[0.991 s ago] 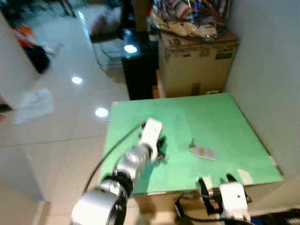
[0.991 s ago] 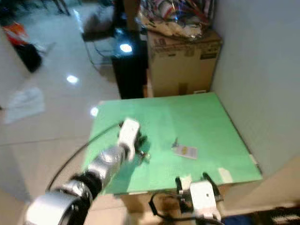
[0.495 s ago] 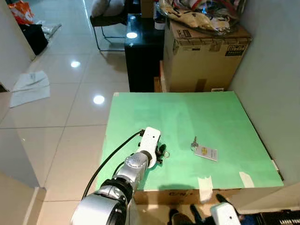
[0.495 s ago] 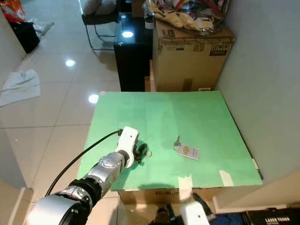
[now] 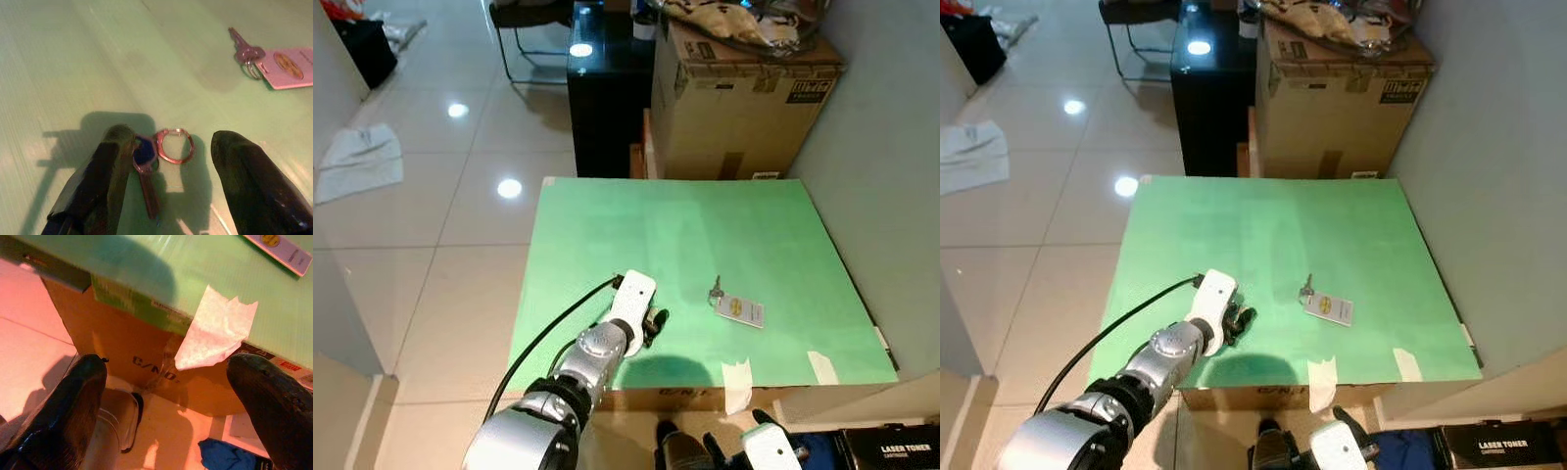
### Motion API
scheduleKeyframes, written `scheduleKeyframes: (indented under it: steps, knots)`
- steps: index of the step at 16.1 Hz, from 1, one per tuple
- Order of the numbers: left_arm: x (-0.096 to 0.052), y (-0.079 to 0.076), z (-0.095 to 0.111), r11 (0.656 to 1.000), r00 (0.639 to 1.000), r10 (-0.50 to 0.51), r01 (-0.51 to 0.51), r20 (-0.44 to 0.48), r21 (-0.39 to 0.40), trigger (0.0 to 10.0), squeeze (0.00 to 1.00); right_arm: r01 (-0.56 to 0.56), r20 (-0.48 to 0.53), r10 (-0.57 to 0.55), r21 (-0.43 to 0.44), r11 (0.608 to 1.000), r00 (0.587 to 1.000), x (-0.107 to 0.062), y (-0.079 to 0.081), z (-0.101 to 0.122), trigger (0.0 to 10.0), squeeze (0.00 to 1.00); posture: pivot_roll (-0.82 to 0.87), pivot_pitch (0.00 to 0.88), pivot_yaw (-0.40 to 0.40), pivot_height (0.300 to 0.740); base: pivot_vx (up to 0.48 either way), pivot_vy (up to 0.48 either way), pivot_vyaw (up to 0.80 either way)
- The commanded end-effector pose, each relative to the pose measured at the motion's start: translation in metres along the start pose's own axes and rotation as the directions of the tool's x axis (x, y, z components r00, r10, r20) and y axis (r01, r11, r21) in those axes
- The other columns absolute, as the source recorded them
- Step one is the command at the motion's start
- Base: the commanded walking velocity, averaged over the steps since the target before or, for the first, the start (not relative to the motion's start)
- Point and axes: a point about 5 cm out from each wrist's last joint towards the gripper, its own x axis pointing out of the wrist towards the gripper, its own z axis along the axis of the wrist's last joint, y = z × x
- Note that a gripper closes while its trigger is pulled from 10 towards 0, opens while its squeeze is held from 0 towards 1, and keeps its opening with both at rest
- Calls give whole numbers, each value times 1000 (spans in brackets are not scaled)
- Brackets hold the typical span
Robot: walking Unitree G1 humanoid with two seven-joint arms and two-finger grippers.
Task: Hang keys on a hook
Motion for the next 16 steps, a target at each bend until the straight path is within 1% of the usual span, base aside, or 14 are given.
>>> scheduleKeyframes:
  steps: [1,2,3,6,7,8,10,11,13,14,15,16]
  knots:
    - [5,-50,-5,992,995,-102,101,3,-74,10000,0,-15,-28,15,2,1000,999,-6,1,-10,10000,0,-470,261,14,740,0,0,0]
    - [5,-55,-5,990,993,-118,118,9,-82,10000,0,-25,-39,25,2,1000,999,-10,0,-19,10000,0,-474,269,0,740,0,0,0]
    - [5,-57,-6,989,993,-121,122,12,-79,10000,0,-29,-45,29,3,1000,999,-11,0,-22,10000,0,-475,271,-5,740,0,0,0]
    - [2,-68,-12,984,985,-172,173,17,-52,10000,0,-41,-89,42,10,999,995,-15,1,-45,10000,0,-468,279,-23,740,0,0,0]
    - [1,-74,-16,980,981,-196,196,9,-31,10000,0,-46,-119,47,13,999,992,-14,5,-56,10000,0,-466,281,-26,740,0,0,0]
    - [-1,-79,-21,977,978,-211,211,-1,-14,10000,0,-53,-135,54,13,999,989,-15,8,-62,10000,0,-464,283,-29,740,0,0,0]
    - [-3,-84,-26,977,978,-210,211,-13,42,10000,0,-65,-149,66,11,998,987,-18,13,-70,10000,0,-464,284,-31,740,0,0,0]
    - [-4,-86,-28,974,978,-208,208,-14,89,10000,0,-66,-150,67,11,998,986,-20,14,-73,10000,0,-465,284,-27,740,0,0,0]
    - [-4,-87,-26,967,979,-202,199,2,159,10000,0,-65,-125,65,6,998,990,-17,14,-69,10000,0,-466,283,-26,740,0,0,0]
    - [-3,-85,-23,952,983,-183,172,20,253,10000,0,-64,-114,64,4,998,991,-16,15,-69,10000,0,-464,281,-22,740,0,0,0]
    - [-3,-79,-22,944,987,-157,138,37,300,10000,0,-64,-109,64,4,998,992,-15,16,-70,10000,0,-462,279,-16,740,0,0,0]
    - [-3,-73,-21,952,990,-130,111,50,284,10000,0,-63,-105,63,3,998,993,-15,17,-70,10000,0,-459,276,-12,740,0,0,0]
